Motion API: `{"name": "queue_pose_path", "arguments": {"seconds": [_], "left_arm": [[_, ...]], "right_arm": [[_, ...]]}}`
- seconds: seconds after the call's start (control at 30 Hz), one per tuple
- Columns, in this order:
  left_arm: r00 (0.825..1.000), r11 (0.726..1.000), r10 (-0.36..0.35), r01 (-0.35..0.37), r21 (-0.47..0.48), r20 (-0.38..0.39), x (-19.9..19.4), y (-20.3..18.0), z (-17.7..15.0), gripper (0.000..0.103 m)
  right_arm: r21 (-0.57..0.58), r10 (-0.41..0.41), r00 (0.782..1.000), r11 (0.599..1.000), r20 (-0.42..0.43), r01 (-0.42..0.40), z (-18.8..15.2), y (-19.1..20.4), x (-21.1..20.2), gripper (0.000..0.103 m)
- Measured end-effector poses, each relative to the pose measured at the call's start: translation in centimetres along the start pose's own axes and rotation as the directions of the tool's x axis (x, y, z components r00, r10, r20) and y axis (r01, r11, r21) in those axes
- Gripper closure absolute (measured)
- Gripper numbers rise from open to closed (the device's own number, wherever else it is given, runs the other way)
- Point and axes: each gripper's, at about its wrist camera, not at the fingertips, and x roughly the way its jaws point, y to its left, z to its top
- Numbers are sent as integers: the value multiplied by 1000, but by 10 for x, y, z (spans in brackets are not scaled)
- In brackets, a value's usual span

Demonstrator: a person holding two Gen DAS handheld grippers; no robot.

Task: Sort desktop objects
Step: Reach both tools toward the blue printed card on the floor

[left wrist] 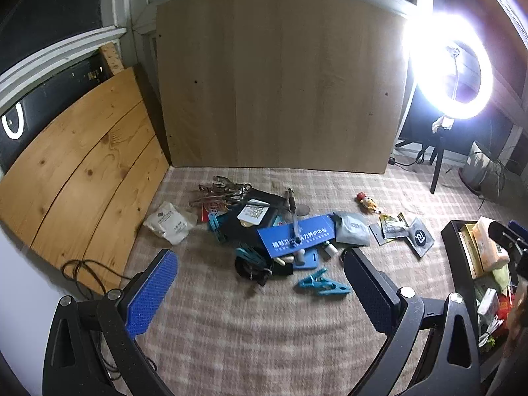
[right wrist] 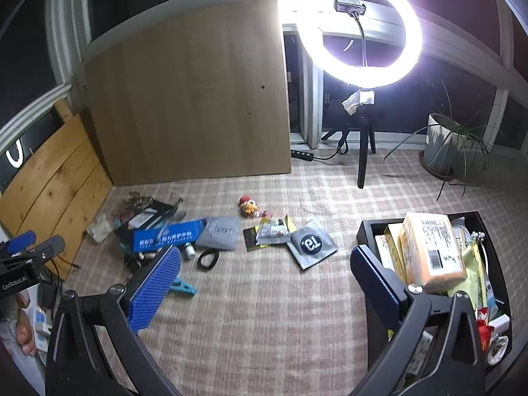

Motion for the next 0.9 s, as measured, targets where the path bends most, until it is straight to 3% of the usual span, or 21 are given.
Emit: {"name": "queue_pose_path", "arguments": {"seconds": [0.17,0.3,0.53,0.7,0.9], "left_arm": [[999,997,-28,31,66,-47,28,-5,27,2],[988,992,-73,87,96,-139,63,-11,52,2],[942,981,-107,152,122,-318,140,-35,65,10],[909,961,-99,193,199,-405,175,-61,64,14],[859,922,-121,283,265,-497,211,-93,63,24]], "right_arm": [[-24,33,998,999,-60,-34,23,-9,28,0],[-25,61,989,998,-134,-64,40,-14,59,0],[81,177,934,984,-309,-160,49,-14,132,0],[132,202,902,978,-381,-163,43,-15,165,2],[225,253,861,960,-441,-167,35,-23,193,15]]}}
